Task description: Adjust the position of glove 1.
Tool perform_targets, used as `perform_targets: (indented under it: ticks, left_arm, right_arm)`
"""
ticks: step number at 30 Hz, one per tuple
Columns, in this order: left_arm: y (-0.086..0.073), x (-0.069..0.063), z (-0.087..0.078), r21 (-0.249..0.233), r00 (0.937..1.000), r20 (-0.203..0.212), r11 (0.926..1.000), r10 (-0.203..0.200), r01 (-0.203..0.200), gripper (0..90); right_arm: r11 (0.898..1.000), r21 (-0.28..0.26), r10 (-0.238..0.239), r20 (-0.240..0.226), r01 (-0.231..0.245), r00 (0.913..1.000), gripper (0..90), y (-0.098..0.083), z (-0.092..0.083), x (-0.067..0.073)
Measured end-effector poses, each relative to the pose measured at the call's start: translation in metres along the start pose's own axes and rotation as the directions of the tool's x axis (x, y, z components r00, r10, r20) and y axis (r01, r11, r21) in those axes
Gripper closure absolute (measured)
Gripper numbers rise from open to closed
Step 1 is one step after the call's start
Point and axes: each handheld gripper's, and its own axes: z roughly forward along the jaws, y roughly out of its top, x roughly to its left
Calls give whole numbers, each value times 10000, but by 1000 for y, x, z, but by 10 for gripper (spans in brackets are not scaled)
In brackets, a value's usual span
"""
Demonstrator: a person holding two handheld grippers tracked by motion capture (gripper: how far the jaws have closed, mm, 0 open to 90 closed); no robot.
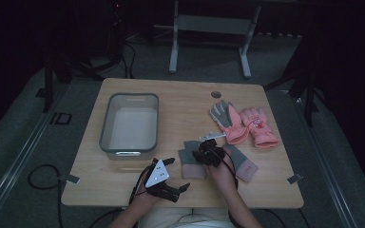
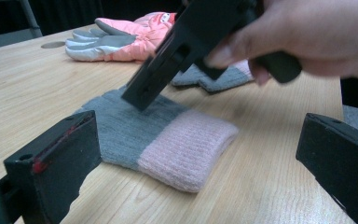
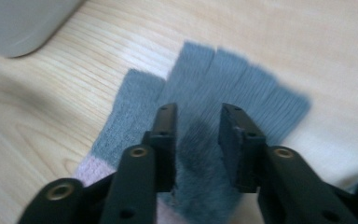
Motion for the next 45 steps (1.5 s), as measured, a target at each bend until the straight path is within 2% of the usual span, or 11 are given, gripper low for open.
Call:
perform_targets:
  ticks: [4, 7, 9, 13, 20, 24, 33, 36, 38, 41, 45]
  left_arm:
    - [0, 0, 0, 3, 10000, 3, 10000, 8, -8, 0]
    - [0, 0, 0, -3, 10000, 7, 10000, -6, 6, 0]
    - [0, 0, 0, 0, 10000, 2, 10000, -14, 14, 0]
    - [0, 0, 1, 4, 10000, 0, 10000, -25, 25, 0]
    - [0, 0, 1, 15, 10000, -5, 10000, 18, -18, 0]
    - [0, 0, 1, 7, 10000, -1, 10000, 7, -7, 0]
    - [0, 0, 1, 4, 10000, 16, 10000, -18, 18, 0]
    - [0, 0, 1, 29, 10000, 17, 10000, -10, 10, 0]
    - [0, 0, 1, 24, 10000, 13, 10000, -10, 10, 0]
    - [0, 0, 1, 9, 10000, -25, 10000, 13, -13, 0]
    - [0, 0, 1, -2, 10000, -55, 10000, 14, -14, 0]
  right_arm:
    - [9970, -221, -743, -306, 737, 9968, 648, 1, -17, -19]
    - [9876, -384, -1545, -609, 1524, 9861, 654, -1, -33, -40]
    - [9781, -427, -2071, -934, 2039, 9738, 656, -4, -42, -53]
    - [9678, -474, -2512, -1323, 2470, 9588, 656, -15, -57, -80]
    - [9552, 48, -2928, -1343, 2961, 9467, 676, -36, -63, -110]
    - [9570, 328, -2800, -1538, 2881, 9476, 683, -42, -59, -119]
    - [9457, 1003, -2928, -1513, 3093, 9441, 642, -52, -43, -129]
    - [9519, 1107, -2683, -1503, 2859, 9515, 697, -52, -43, -128]
    - [9496, 1214, -2710, -1454, 2891, 9515, 749, -51, -44, -126]
    - [9548, 1310, -2465, -1533, 2669, 9569, 794, -52, -44, -122]
    - [9690, 1516, -1736, -1434, 1949, 9743, 848, -53, -48, -115]
